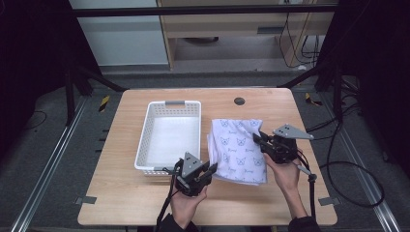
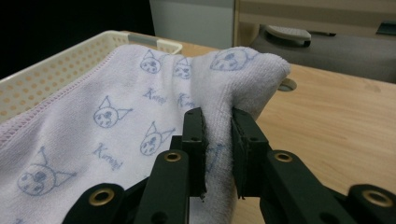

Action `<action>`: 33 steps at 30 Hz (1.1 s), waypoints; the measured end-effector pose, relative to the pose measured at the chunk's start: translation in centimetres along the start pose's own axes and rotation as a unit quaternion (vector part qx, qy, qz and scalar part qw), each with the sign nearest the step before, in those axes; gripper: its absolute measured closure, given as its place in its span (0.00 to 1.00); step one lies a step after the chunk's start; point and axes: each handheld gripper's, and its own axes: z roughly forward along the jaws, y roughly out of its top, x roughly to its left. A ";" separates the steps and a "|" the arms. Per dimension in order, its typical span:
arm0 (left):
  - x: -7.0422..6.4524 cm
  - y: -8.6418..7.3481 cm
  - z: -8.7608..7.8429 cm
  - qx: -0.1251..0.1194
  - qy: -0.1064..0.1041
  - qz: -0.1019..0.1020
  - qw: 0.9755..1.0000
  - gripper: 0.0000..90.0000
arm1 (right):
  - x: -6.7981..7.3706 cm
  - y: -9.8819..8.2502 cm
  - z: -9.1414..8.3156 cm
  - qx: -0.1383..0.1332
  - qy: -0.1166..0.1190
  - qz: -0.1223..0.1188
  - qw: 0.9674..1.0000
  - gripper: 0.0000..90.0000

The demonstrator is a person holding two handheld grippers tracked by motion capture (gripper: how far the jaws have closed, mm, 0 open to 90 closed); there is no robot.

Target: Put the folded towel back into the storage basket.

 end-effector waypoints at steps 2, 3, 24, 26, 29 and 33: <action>0.2 0.6 -0.5 -0.004 0.002 0.004 1.000 0.86 | 0.2 0.6 -0.2 -0.009 0.001 0.000 1.000 0.86; 0.2 1.0 -0.8 -0.007 0.003 0.005 1.000 0.86 | 0.3 0.9 -0.3 -0.013 0.002 0.001 1.000 0.86; 2.4 5.6 -5.8 -0.039 0.045 0.027 0.998 0.87 | 3.8 6.9 0.5 -0.054 0.009 -0.011 0.998 0.86; 2.7 5.7 -6.2 -0.040 0.051 0.028 0.998 0.87 | 4.3 7.2 0.9 -0.055 0.011 -0.013 0.998 0.86; 3.2 5.8 -6.7 -0.042 0.060 0.027 0.997 0.87 | 5.0 7.7 1.4 -0.057 0.012 -0.016 0.998 0.86; 3.9 5.8 -7.4 -0.042 0.070 0.026 0.996 0.86 | 5.9 8.3 2.3 -0.058 0.015 -0.019 0.998 0.86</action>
